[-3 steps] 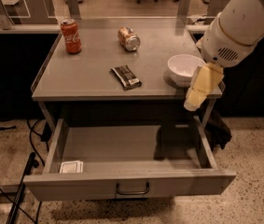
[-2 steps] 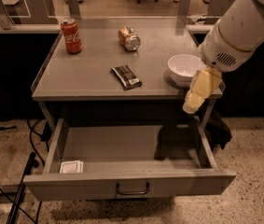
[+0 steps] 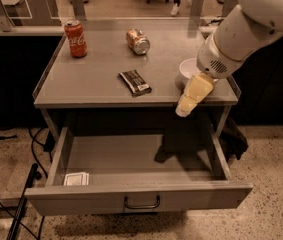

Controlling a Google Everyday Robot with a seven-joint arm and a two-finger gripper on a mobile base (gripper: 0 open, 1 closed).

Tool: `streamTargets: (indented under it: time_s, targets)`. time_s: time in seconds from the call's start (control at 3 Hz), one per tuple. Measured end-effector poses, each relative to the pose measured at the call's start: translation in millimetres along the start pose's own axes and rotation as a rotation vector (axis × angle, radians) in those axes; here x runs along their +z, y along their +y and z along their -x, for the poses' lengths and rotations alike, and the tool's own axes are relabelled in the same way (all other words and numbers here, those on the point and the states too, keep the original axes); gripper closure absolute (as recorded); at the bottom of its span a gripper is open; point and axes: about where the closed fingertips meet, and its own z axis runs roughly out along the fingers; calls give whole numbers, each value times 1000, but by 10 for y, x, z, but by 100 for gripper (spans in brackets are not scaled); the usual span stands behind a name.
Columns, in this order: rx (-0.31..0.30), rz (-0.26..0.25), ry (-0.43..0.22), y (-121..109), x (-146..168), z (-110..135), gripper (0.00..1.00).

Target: Place rxbar chocolate into top drawer

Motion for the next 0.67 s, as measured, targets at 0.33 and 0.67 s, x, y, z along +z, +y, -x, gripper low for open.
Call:
streamTargets:
  time_s: [0.33,0.67]
  targets:
    - [-3,7,-48,-122,203,243,0]
    - [11,-3,-91,-283,468,568,0]
